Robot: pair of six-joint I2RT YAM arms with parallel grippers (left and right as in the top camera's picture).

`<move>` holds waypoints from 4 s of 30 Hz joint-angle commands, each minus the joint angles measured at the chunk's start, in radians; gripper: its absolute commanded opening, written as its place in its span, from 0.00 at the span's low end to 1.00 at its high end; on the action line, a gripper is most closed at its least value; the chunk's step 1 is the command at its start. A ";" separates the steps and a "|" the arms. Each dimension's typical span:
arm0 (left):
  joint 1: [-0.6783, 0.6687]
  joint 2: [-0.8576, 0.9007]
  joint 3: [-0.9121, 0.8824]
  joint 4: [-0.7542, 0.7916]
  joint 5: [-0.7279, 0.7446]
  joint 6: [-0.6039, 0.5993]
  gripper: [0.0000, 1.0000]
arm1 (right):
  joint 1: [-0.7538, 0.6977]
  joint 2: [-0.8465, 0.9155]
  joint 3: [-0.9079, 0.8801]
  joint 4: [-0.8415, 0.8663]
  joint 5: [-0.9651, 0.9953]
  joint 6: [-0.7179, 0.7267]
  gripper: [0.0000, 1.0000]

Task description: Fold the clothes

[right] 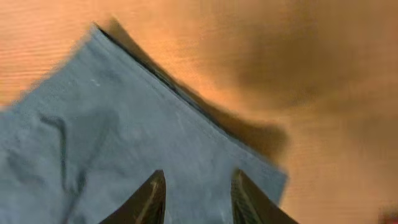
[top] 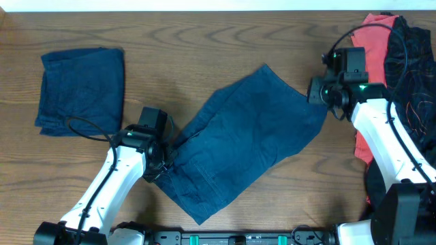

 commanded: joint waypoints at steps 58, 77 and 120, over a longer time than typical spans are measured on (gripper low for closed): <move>0.003 0.009 -0.006 -0.016 0.002 -0.008 0.06 | -0.180 0.322 0.001 -0.083 -0.237 0.026 0.41; 0.003 0.009 -0.006 -0.019 0.002 -0.008 0.06 | -0.127 0.322 0.001 0.007 -0.214 0.077 0.38; 0.004 0.009 -0.006 -0.048 -0.047 -0.009 0.06 | -0.309 0.272 0.001 -0.086 -0.080 0.148 0.01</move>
